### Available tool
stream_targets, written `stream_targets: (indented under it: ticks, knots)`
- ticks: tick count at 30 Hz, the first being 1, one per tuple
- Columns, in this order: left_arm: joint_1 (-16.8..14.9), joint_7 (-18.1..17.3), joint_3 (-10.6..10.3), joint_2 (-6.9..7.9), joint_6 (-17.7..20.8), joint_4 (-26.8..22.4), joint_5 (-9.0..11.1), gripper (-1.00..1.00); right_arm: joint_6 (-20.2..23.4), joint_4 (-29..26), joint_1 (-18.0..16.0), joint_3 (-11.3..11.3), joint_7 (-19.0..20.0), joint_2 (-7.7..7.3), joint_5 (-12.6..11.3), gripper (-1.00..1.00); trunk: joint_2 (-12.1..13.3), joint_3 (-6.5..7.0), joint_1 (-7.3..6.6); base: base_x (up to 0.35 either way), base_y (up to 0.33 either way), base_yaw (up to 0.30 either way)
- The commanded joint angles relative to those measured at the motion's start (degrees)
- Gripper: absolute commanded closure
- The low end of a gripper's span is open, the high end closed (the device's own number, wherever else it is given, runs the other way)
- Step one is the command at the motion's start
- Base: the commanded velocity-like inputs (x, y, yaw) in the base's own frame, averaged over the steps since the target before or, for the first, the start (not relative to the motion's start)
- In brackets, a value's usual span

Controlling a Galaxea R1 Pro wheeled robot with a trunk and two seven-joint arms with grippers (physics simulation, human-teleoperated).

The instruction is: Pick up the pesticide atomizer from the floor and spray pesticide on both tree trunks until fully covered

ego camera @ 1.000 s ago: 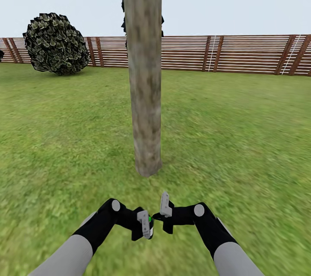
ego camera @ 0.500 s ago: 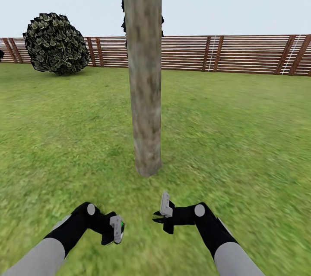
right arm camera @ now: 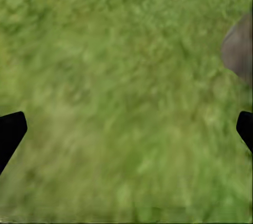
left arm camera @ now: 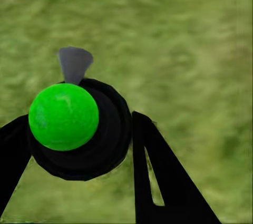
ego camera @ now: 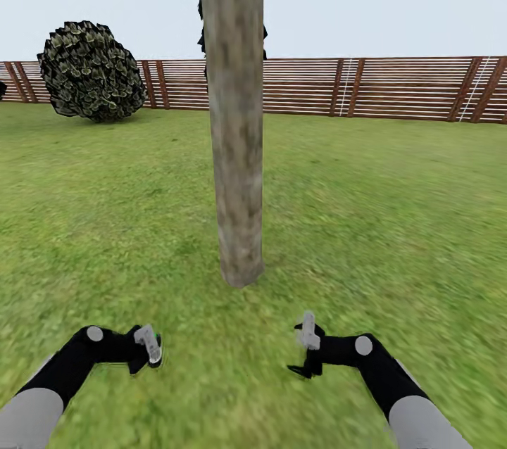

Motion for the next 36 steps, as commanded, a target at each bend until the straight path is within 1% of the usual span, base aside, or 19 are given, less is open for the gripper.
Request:
stream_targets:
  ticks: [1,2,3,4,5,6,7,9,12,13,15,16,17,18,19,20,24,32,36]
  knots:
    - [0.0,1.5,3.9,-0.31,-0.1,0.1,-0.3,1.0,-0.4,1.1,0.0,-1.9,-2.2,-1.21,0.4,-1.0,0.0,-0.05,-0.01,0.0,0.0,0.0]
    - [0.0,3.5,7.0,-0.79,-0.1,0.5,-0.3,1.0,-0.4,2.8,0.1,-3.9,-4.8,-2.08,0.4,-1.0,0.0,-0.05,-0.01,0.0,0.0,0.0]
    - [0.0,6.8,11.1,-1.77,-0.1,1.5,-0.2,1.0,-0.4,6.0,0.1,-7.4,-9.2,-2.9,0.4,-1.0,0.0,-0.05,-0.01,0.0,0.0,0.0]
    - [0.0,9.3,13.5,-2.53,-0.1,2.2,-0.2,1.0,-0.5,8.2,0.1,-9.8,-12.8,-3.25,0.4,-1.0,0.0,-0.05,-0.01,0.0,0.0,0.0]
    - [0.0,13.6,16.6,-3.83,0.0,3.7,-0.1,1.0,-0.6,11.7,0.2,-13.4,-18.5,-3.64,0.4,-1.0,0.0,-0.05,-0.01,0.0,0.0,0.0]
    - [0.0,16.5,18.1,-4.79,0.0,4.8,-0.1,1.0,-0.7,13.9,0.2,-15.4,-22.5,-3.84,0.4,-1.0,0.0,-0.05,-0.01,0.0,0.0,0.0]
    - [0.0,21.0,19.8,-6.26,0.1,6.8,-0.1,1.0,-1.1,16.9,0.5,-17.6,-28.8,-4.05,0.4,-1.0,0.0,-0.05,-0.01,0.0,0.0,0.0]
    - [0.0,25.9,20.8,-7.71,0.5,8.8,0.0,1.0,-2.0,19.4,1.1,-18.8,-35.1,-4.16,0.3,-1.0,0.0,-0.05,-0.01,0.0,0.0,0.0]
    - [0.0,38.3,21.7,-11.71,1.4,13.8,0.8,1.0,-6.3,24.4,2.6,-20.0,-48.6,-4.13,-0.6,-1.0,0.0,-0.05,-0.01,0.0,0.0,0.0]
    - [0.0,41.2,21.7,-12.47,1.5,15.0,1.4,1.0,-8.7,25.6,2.8,-20.2,-52.6,-4.05,-2.2,-1.0,0.0,-0.05,-0.01,0.0,0.0,0.0]
    - [0.0,44.4,22.0,-13.27,1.7,16.3,4.0,1.0,-13.3,27.4,3.0,-20.3,-59.2,-3.99,-7.6,-1.0,0.0,-0.05,-0.01,0.0,0.0,0.0]
    - [0.0,44.9,22.0,-13.38,1.7,16.5,4.9,1.0,-14.1,27.7,3.1,-20.3,-60.2,-4.0,-9.0,-1.0,0.0,-0.05,-0.01,0.0,0.0,0.0]
    - [0.0,45.9,22.1,-13.58,1.8,16.8,7.8,1.0,-15.8,28.2,3.1,-20.3,-62.1,-4.04,-12.8,-1.0,0.0,-0.05,-0.01,0.0,0.0,0.0]
    - [0.0,46.1,22.1,-13.61,1.8,16.9,8.8,1.0,-16.2,28.3,3.2,-20.3,-62.5,-4.06,-13.8,-1.0,0.0,-0.05,-0.01,0.0,0.0,0.0]
    - [0.0,46.6,22.1,-13.65,1.8,17.1,11.7,1.0,-17.0,28.5,3.2,-20.2,-63.5,-4.08,-16.2,-1.0,0.0,-0.05,-0.01,0.0,0.0,0.0]
    - [0.0,46.6,22.1,-13.52,1.8,17.2,12.6,1.0,-17.2,28.6,3.2,-20.2,-63.7,-4.12,-16.8,-1.0,0.0,-0.05,-0.01,0.0,0.0,0.0]
    - [0.1,46.6,22.1,-13.27,1.9,17.1,13.9,1.0,-17.5,28.7,3.2,-20.2,-64.1,-4.17,-17.7,-1.0,0.0,-0.05,-0.01,0.001,0.0,0.0]
    - [0.0,46.7,21.9,-13.77,2.4,16.8,14.0,1.0,-17.5,28.9,5.8,-20.2,-64.3,-4.27,-18.0,-1.0,0.0,-0.05,-0.01,0.247,-0.068,0.0]
    - [-0.2,46.6,21.8,-13.81,5.7,16.5,14.0,1.0,-17.5,28.8,7.2,-20.2,-64.5,-4.21,-18.1,-1.0,0.0,-0.05,-0.01,0.329,-0.125,0.0]
